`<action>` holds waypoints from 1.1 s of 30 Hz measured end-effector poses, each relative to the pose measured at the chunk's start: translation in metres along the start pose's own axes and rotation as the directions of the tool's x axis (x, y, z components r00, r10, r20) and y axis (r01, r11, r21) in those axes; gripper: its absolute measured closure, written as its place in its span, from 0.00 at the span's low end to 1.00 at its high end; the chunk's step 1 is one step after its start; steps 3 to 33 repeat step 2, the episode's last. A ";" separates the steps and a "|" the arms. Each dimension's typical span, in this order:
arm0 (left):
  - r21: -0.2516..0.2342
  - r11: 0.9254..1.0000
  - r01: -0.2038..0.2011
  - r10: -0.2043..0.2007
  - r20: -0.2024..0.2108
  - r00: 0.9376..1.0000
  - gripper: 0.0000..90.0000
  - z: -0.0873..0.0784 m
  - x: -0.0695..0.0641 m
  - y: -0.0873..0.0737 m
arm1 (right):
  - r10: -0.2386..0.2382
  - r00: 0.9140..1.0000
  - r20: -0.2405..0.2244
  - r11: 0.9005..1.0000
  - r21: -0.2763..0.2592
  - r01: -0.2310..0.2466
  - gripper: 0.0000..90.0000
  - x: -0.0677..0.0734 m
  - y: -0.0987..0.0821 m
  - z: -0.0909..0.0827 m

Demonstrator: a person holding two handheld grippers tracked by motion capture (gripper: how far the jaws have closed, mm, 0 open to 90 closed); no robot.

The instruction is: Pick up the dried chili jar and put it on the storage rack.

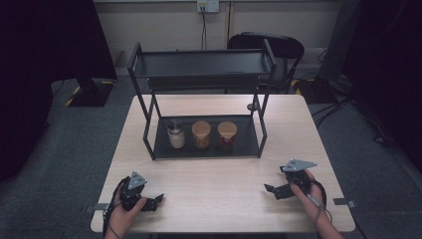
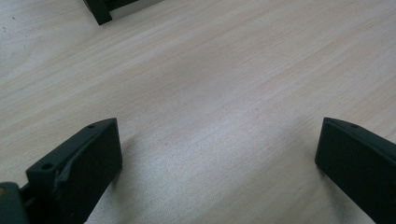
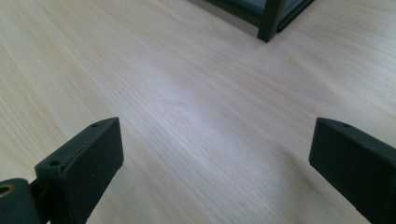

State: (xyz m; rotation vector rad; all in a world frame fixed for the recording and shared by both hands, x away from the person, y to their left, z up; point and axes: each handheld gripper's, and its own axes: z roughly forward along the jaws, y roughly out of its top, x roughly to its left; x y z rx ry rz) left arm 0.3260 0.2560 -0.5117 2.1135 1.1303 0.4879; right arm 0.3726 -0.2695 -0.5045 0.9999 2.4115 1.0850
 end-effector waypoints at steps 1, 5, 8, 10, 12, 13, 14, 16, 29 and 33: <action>-0.001 1.000 0.001 -0.001 0.000 1.000 0.00 0.000 0.000 0.000 | 0.009 1.000 0.000 1.000 -0.002 -0.009 0.02 -0.001 -0.001 -0.001; -0.001 1.000 0.001 -0.001 0.000 1.000 0.00 0.000 0.000 0.000 | 0.025 1.000 -0.006 1.000 -0.012 -0.025 0.02 -0.002 -0.002 -0.003; -0.001 1.000 0.001 -0.001 0.000 1.000 0.00 0.000 0.000 0.000 | 0.025 1.000 -0.006 1.000 -0.012 -0.025 0.02 -0.002 -0.002 -0.003; -0.001 1.000 0.001 -0.001 0.000 1.000 0.00 0.000 0.000 0.000 | 0.025 1.000 -0.006 1.000 -0.012 -0.025 0.02 -0.002 -0.002 -0.003; -0.001 1.000 0.001 -0.001 0.000 1.000 0.00 0.000 0.000 0.000 | 0.025 1.000 -0.006 1.000 -0.012 -0.025 0.02 -0.002 -0.002 -0.003; -0.001 1.000 0.001 -0.001 0.000 1.000 0.00 0.000 0.000 0.000 | 0.025 1.000 -0.006 1.000 -0.012 -0.025 0.02 -0.002 -0.002 -0.003; -0.001 1.000 0.001 -0.001 0.000 1.000 0.00 0.000 0.000 0.000 | 0.025 1.000 -0.006 1.000 -0.012 -0.025 0.02 -0.002 -0.002 -0.003; -0.001 1.000 0.001 -0.001 0.000 1.000 0.00 0.000 0.000 0.000 | 0.025 1.000 -0.006 1.000 -0.012 -0.025 0.02 -0.002 -0.002 -0.003; -0.001 1.000 0.001 -0.001 0.000 1.000 0.00 0.000 0.000 0.000 | 0.025 1.000 -0.006 1.000 -0.012 -0.025 0.02 -0.002 -0.002 -0.003; -0.001 1.000 0.001 -0.001 0.000 1.000 0.00 0.000 0.000 0.000 | 0.025 1.000 -0.006 1.000 -0.012 -0.025 0.02 -0.002 -0.002 -0.003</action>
